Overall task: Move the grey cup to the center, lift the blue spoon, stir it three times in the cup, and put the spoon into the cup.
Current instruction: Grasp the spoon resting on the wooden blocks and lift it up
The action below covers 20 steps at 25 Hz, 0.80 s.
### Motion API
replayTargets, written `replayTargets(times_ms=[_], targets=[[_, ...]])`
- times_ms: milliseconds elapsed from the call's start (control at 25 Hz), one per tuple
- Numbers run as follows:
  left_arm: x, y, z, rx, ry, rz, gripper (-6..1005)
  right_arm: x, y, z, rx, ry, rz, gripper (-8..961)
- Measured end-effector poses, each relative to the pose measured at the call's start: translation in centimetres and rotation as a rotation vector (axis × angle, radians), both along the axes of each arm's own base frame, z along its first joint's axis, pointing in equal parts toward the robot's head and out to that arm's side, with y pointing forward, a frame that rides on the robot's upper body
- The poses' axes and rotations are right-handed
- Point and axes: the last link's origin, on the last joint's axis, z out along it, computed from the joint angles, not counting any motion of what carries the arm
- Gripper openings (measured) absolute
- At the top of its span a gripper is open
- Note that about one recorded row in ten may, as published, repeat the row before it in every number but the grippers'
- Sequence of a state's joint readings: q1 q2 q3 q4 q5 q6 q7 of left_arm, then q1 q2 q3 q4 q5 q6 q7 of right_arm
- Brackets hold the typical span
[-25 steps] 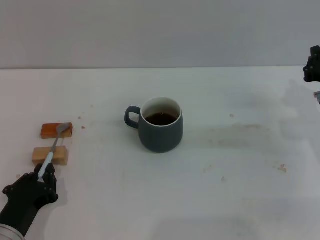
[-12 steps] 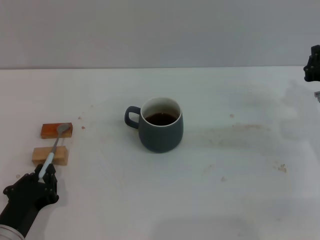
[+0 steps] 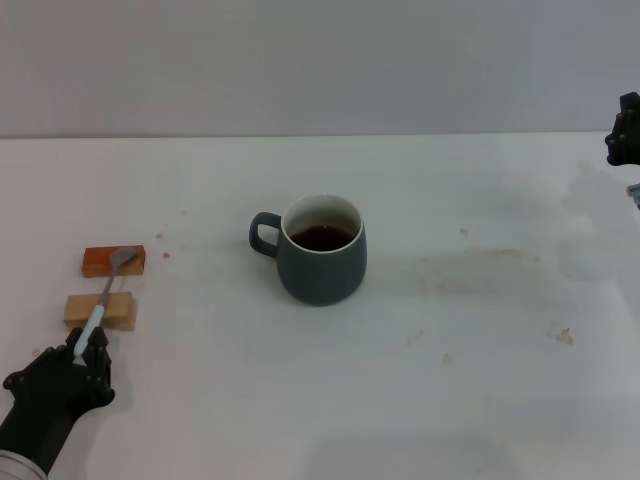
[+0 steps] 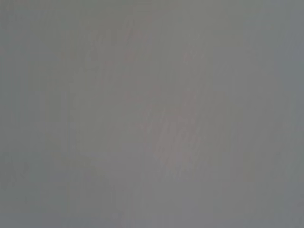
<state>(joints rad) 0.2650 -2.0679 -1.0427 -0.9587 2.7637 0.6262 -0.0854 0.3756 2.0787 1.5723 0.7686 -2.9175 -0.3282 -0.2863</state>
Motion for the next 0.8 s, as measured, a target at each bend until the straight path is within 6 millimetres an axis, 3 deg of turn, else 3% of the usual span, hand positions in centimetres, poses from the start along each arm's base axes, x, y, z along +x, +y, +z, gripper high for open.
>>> replayTargets(times_ms=[800], targets=[[1.2,0.8,1.2,0.057,-0.025,-0.055,180,0.1,-0.1,0.0,0.0,0.001,-0.002,-2]])
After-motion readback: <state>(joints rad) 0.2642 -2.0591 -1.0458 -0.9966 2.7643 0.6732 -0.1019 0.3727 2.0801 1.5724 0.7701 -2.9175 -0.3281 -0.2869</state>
